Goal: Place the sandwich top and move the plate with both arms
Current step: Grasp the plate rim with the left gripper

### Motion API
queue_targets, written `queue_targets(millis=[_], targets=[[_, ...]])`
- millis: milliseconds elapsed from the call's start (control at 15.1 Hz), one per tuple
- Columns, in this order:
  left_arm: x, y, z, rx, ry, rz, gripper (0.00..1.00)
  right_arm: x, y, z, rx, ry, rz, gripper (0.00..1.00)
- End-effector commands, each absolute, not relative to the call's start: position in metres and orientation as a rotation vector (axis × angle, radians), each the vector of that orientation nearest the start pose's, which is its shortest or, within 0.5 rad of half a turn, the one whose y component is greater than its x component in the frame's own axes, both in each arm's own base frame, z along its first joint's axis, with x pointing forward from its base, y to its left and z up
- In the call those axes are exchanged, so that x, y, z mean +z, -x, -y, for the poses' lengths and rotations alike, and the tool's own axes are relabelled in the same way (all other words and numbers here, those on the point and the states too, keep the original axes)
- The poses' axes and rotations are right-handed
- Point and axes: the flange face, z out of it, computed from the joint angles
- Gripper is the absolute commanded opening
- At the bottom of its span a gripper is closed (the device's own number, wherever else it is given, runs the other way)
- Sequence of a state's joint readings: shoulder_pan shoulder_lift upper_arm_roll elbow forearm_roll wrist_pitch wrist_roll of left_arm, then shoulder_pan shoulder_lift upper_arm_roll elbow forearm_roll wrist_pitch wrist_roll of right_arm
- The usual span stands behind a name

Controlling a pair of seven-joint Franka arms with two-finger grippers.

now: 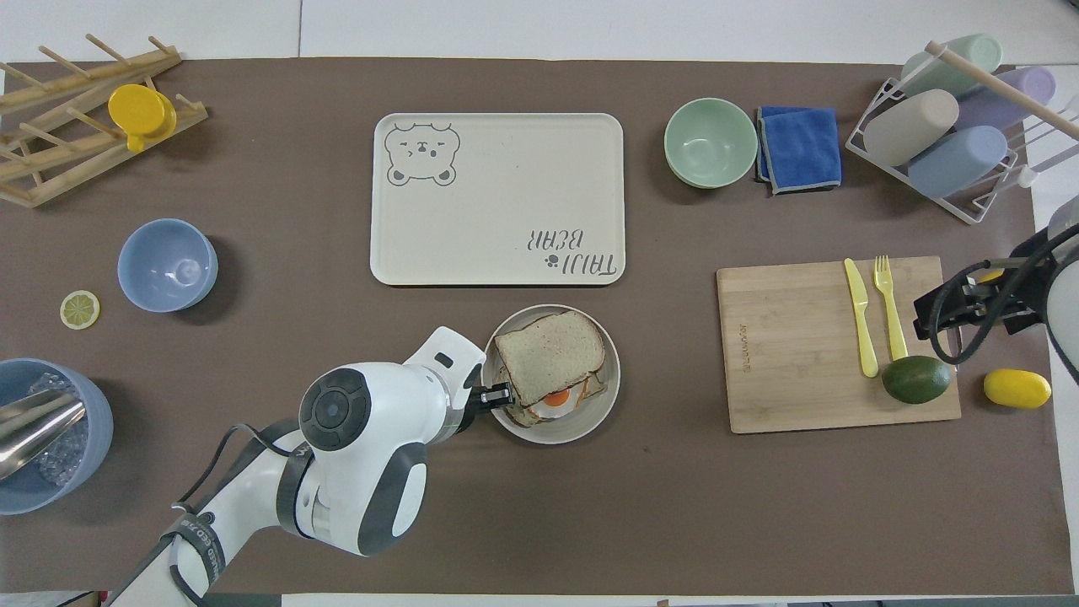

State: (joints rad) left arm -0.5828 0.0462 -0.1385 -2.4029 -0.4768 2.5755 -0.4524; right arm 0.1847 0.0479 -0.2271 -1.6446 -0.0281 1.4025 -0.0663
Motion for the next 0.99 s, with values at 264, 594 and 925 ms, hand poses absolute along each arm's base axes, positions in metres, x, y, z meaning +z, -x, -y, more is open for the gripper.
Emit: queue_targets(millis=[264, 594, 925], targets=[[0.301, -0.384, 0.328, 0.108, 3.443, 0.243, 0.0, 0.555, -0.546, 0.026, 0.518, 3.116, 0.029, 1.0], [0.326, -0.397, 0.321, 0.12, 3.46, 0.28, 0.0, 0.553, -0.539, 0.017, 0.529, 3.113, 0.044, 1.0], [0.414, -0.464, 0.294, 0.279, 3.487, 0.316, 0.0, 0.551, -0.536, 0.015, 0.541, 3.109, 0.05, 1.0]])
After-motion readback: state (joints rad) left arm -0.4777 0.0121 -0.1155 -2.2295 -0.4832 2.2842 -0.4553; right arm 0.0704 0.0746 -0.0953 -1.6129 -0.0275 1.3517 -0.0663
